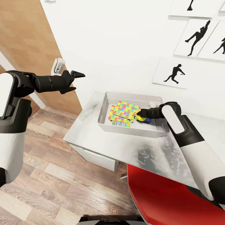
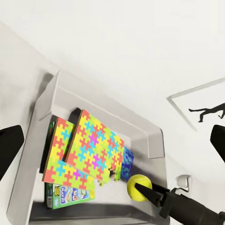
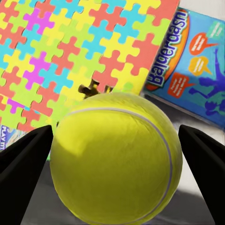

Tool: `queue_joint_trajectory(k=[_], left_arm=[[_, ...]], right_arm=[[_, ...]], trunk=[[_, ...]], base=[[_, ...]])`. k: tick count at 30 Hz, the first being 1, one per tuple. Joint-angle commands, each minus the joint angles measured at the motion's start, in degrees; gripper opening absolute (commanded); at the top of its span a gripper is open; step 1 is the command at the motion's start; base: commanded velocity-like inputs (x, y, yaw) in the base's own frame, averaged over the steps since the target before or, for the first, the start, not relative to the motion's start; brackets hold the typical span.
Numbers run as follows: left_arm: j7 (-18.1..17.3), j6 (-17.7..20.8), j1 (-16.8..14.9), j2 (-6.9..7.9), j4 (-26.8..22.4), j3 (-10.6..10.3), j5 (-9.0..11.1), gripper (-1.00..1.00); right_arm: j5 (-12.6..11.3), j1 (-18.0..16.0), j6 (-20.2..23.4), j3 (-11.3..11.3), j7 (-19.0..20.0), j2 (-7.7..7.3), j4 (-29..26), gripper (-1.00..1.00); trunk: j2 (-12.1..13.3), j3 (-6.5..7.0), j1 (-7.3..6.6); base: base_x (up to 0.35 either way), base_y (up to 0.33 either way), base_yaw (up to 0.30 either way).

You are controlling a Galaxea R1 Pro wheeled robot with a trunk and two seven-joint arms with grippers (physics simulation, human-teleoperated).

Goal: Put all the toys in the child's room - the three board games (two on the bed and one on the table), the two jigsaw puzzles on the table, and the tennis ball on the table - inside the toy box on the table in the child's room.

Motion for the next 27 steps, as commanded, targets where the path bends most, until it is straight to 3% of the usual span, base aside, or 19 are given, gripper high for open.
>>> queue_joint_trajectory(k=[1, 27], left_arm=[[0.6, -0.1, -0.1, 0.00, 0.0, -0.1, 0.6, 1.00], [0.6, -0.2, -0.1, -0.16, 0.4, -0.1, 0.6, 1.00]], right_arm=[[-0.7, -0.1, 0.1, 0.2, -0.6, -0.29, 0.7, -1.00], [-0.9, 0.0, 0.1, 0.2, -0.6, -0.62, 3.3, -1.00]], trunk=[[-0.1, -0.09, 0.03], [-0.1, -0.09, 0.03]], base=[[0.000, 0.000, 0.000], [0.000, 0.000, 0.000]])
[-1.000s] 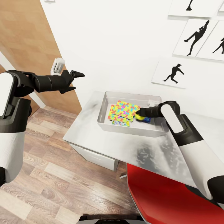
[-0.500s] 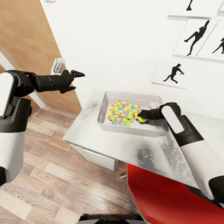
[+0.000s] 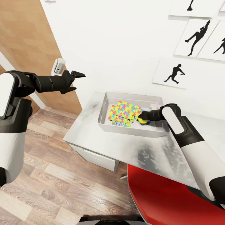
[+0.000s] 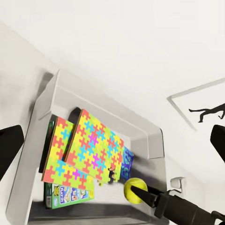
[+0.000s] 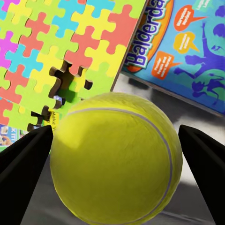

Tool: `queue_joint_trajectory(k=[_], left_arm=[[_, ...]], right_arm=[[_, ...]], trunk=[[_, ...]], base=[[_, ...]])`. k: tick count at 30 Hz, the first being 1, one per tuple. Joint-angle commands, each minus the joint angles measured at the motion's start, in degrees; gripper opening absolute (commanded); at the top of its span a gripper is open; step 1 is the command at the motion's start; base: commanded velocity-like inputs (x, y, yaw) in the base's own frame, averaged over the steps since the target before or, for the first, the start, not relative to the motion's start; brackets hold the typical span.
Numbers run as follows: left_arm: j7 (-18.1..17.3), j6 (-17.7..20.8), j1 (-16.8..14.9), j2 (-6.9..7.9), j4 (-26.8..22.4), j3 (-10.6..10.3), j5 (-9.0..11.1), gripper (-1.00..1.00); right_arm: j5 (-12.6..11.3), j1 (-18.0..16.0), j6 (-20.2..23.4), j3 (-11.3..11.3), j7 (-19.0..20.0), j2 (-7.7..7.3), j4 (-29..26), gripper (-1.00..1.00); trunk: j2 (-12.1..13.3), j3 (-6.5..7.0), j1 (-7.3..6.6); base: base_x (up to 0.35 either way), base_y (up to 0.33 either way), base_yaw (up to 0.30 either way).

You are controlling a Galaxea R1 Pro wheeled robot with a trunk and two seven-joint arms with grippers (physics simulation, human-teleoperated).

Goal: Put all the toys in the child's room - the three board games (two on the bed and one on the table), the two jigsaw puzzles on the table, and the tennis ball on the table - inside the toy box on the table in the child's room.

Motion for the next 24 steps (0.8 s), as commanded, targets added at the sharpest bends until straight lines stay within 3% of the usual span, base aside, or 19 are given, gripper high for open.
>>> queue_joint_trajectory(k=[1, 7, 8, 24], left_arm=[[0.6, -0.1, -0.1, 0.02, 0.0, -0.1, 0.6, 1.00], [0.6, -0.1, -0.1, -0.08, 0.2, -0.1, 0.6, 1.00], [0.6, -0.1, -0.1, -0.09, 0.2, -0.1, 0.6, 1.00], [0.6, -0.2, -0.2, -0.14, 0.4, 0.0, 0.6, 1.00]], right_arm=[[-0.6, -0.1, 0.1, 0.2, -0.6, -0.06, 0.0, -1.00], [-0.6, -0.1, 0.1, 0.2, -0.6, -0.02, 0.2, -1.00], [-0.6, -0.1, 0.1, 0.2, -0.6, -0.02, 0.3, 1.00], [-0.6, -0.2, 0.1, 0.2, -0.6, -0.04, 0.0, 1.00]], trunk=[[-0.1, -0.09, 0.03], [-0.1, -0.09, 0.03], [-0.1, -0.09, 0.03], [-0.1, -0.09, 0.03]], base=[[0.000, 0.000, 0.000], [0.000, 0.000, 0.000], [0.000, 0.000, 0.000], [0.000, 0.000, 0.000]])
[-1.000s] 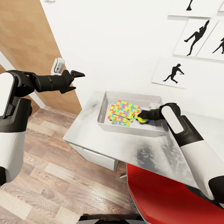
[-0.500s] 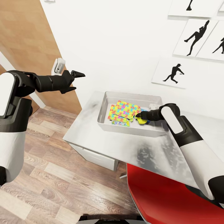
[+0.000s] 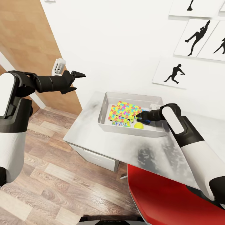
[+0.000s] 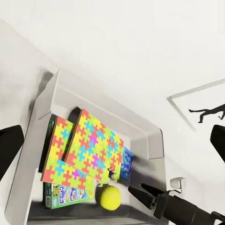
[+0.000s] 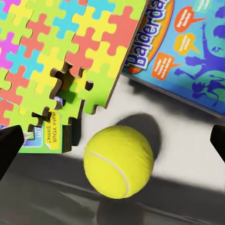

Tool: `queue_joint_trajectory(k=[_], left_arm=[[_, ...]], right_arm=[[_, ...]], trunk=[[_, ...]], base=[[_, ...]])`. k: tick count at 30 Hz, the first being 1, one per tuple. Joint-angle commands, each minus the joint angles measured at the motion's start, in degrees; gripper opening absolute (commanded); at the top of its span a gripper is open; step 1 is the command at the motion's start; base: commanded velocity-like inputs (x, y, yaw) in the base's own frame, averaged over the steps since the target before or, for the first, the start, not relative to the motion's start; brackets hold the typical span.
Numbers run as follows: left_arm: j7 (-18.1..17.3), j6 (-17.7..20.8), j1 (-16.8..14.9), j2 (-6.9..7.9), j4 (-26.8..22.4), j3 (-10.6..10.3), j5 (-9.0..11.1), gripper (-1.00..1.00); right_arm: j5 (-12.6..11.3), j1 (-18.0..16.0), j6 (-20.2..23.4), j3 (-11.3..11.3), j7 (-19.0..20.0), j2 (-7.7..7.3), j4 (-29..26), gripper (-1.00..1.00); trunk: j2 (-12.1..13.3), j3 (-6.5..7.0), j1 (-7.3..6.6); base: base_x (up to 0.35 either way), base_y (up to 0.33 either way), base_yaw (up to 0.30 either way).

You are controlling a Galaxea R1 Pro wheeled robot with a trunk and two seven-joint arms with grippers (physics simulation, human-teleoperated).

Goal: Put all the toys in the child's room - the three board games (two on the bed and one on the table), the two jigsaw puzzles on the table, and the tennis ball on the table - inside the toy box on the table in the child's room.

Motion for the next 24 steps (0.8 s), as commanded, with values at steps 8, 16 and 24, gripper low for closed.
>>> queue_joint_trajectory(k=[8, 16, 24], left_arm=[[0.6, -0.1, -0.1, 0.03, 0.1, -0.1, 0.6, 1.00], [0.6, -0.2, -0.1, 0.03, 0.2, -0.1, 0.6, 1.00], [0.3, -0.4, 0.1, -0.09, 0.1, -0.3, 0.7, 1.00]], right_arm=[[-2.6, -0.5, 0.1, 0.1, -0.6, -0.16, -0.9, 1.00], [-3.9, -0.5, 0.1, 0.0, -0.6, -1.33, -9.0, 1.00], [-7.5, 2.5, 0.1, -0.5, -0.5, -6.66, -23.6, 1.00]], trunk=[[-0.1, -0.09, 0.03], [-0.1, -0.09, 0.03], [-0.1, -0.09, 0.03]], base=[[0.000, 0.000, 0.000], [0.000, 0.000, 0.000], [0.000, 0.000, 0.000]])
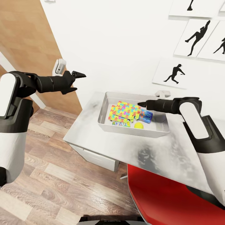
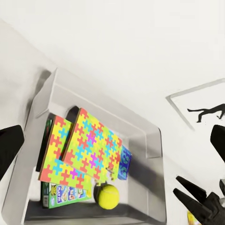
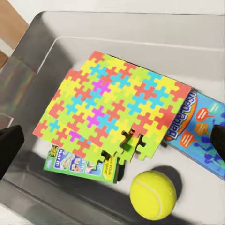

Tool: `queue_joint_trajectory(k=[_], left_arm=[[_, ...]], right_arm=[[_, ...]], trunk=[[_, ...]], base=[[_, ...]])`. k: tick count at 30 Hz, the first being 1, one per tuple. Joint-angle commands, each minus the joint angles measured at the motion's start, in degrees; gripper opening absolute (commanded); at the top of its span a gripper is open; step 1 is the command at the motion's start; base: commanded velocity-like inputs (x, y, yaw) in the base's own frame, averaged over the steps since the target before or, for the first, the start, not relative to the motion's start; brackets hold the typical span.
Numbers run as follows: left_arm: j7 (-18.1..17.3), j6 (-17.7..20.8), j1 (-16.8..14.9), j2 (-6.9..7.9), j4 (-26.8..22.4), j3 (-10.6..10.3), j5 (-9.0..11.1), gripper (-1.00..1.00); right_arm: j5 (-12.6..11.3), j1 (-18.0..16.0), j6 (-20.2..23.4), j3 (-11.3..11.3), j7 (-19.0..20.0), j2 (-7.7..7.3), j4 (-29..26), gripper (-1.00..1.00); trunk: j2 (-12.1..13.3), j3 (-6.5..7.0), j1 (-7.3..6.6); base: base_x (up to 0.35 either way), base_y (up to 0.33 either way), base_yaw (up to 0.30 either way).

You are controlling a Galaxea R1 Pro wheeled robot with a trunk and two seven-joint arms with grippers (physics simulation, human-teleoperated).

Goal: Put all the toys in the child's room - the three board games (two on the bed and one on the table), the two jigsaw puzzles on the table, and the tennis ball on the table - inside the toy box on the table in the child's room.

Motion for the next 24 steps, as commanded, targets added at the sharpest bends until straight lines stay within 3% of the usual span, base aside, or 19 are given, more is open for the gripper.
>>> queue_joint_trajectory(k=[1, 4, 10, 13, 15, 16, 20, 21, 24], left_arm=[[0.5, -0.1, -0.1, -0.10, 0.0, -0.1, 0.7, 1.00], [0.3, 0.0, 0.0, -1.04, 0.0, -0.2, 1.1, 1.00], [0.1, -0.1, 0.0, -2.27, 0.5, -0.2, 1.4, 1.00], [-0.2, -0.2, 0.0, -2.89, 2.0, -0.3, 1.4, 1.00], [-0.6, -0.3, 0.0, -3.45, 3.0, -0.4, 1.2, 1.00], [-0.6, -0.3, 0.0, -3.45, 3.0, -0.4, 1.2, 1.00], [-1.5, -0.4, 0.2, -4.41, 4.5, -0.5, 0.7, 1.00], [-1.5, -0.4, 0.2, -4.41, 4.5, -0.5, 0.7, 1.00], [-1.9, -0.4, 0.3, -5.02, 5.0, -0.6, 0.6, 1.00]], right_arm=[[-0.9, 0.5, 0.1, 0.0, -0.5, -0.89, -0.9, 1.00], [-1.7, 1.6, 0.1, -0.2, -0.2, -2.96, -2.6, 1.00], [-2.2, 2.2, 0.1, -0.6, 0.0, -4.86, -3.7, 1.00], [-2.4, 2.1, 0.1, -1.9, 1.7, -6.66, -4.0, 1.00], [-2.5, 2.1, 0.1, -3.8, 4.9, -8.29, -4.2, 1.00], [-2.5, 2.1, 0.1, -3.8, 4.9, -8.29, -4.2, 1.00], [-2.6, 2.5, 0.1, -9.3, 15.0, -12.52, -4.3, 1.00], [-2.6, 2.5, 0.1, -9.3, 15.0, -12.52, -4.3, 1.00], [-2.6, 3.5, 0.1, -12.4, 20.4, -15.95, -4.3, 1.00]], trunk=[[-0.1, -0.09, 0.03], [-0.1, -0.07, 0.03], [-0.1, 0.05, 0.03], [-0.1, 0.14, 0.03], [-0.1, 0.19, 0.03], [-0.1, 0.22, 0.03], [-0.1, 0.29, 0.03], [-0.1, 0.30, 0.03], [-0.1, 0.32, 0.03]], base=[[0.000, 0.000, 0.000], [0.000, 0.000, -0.033], [0.000, 0.000, -0.135], [0.000, 0.000, -0.212], [0.000, 0.000, -0.242], [0.000, 0.000, -0.246], [0.000, 0.000, -0.261], [0.000, 0.000, -0.268], [0.000, 0.000, -0.273]])
